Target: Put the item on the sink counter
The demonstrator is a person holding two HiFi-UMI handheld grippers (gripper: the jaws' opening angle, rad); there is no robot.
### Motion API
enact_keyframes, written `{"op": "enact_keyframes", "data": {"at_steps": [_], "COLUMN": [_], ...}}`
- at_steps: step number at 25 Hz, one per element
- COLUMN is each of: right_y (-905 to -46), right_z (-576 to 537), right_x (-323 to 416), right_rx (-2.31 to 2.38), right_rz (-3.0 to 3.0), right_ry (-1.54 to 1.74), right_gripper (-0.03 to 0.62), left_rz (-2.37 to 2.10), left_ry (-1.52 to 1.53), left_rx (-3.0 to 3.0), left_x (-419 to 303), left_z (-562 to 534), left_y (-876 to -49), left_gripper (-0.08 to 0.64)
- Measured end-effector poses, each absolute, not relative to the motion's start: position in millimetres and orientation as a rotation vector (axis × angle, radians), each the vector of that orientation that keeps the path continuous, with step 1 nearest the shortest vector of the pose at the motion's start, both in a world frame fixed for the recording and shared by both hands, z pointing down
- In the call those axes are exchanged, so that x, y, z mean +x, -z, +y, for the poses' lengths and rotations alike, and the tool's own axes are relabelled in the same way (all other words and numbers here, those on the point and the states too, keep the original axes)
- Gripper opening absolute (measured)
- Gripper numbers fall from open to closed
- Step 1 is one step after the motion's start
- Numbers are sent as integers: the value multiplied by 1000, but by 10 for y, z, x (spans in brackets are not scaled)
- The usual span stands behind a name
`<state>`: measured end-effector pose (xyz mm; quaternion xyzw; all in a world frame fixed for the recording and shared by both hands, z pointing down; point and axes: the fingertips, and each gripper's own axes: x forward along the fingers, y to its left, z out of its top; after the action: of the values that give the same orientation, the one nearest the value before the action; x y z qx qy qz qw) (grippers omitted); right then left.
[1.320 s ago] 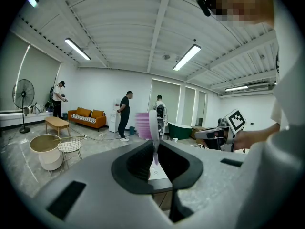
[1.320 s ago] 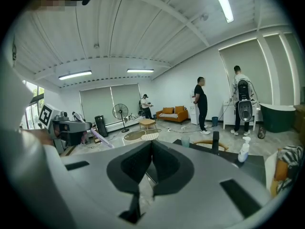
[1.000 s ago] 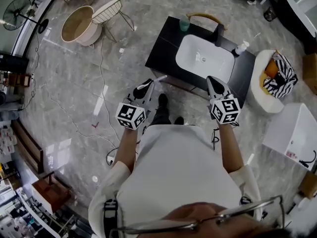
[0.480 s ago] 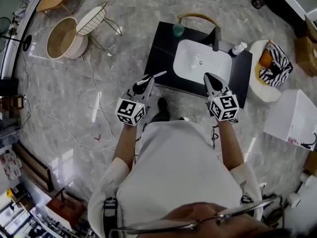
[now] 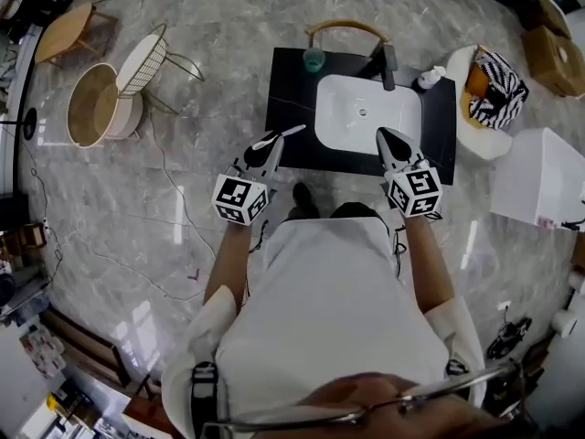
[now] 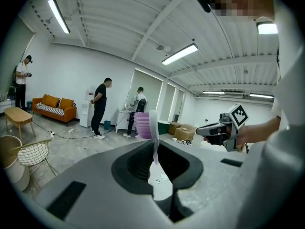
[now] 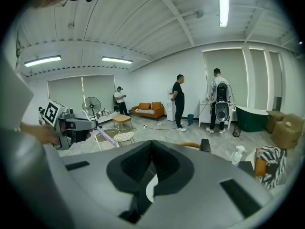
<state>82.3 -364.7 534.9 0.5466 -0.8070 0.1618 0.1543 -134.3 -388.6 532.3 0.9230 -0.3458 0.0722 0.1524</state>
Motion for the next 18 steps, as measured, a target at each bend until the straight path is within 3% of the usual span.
{"op": "enact_keyframes", "data": {"at_steps": [18], "right_y": [-5697], "right_z": [-3904], "right_x": [1354], "right_rx": [1579], "right_rz": [-2257], "right_ry": [-607], "right_gripper": [6], "left_rz": [-994], "left_ry": [-296], "left_rx": [2626], "left_x": [-769], "left_z": [-4613], "left_y": [-5520], "left_gripper": [35]}}
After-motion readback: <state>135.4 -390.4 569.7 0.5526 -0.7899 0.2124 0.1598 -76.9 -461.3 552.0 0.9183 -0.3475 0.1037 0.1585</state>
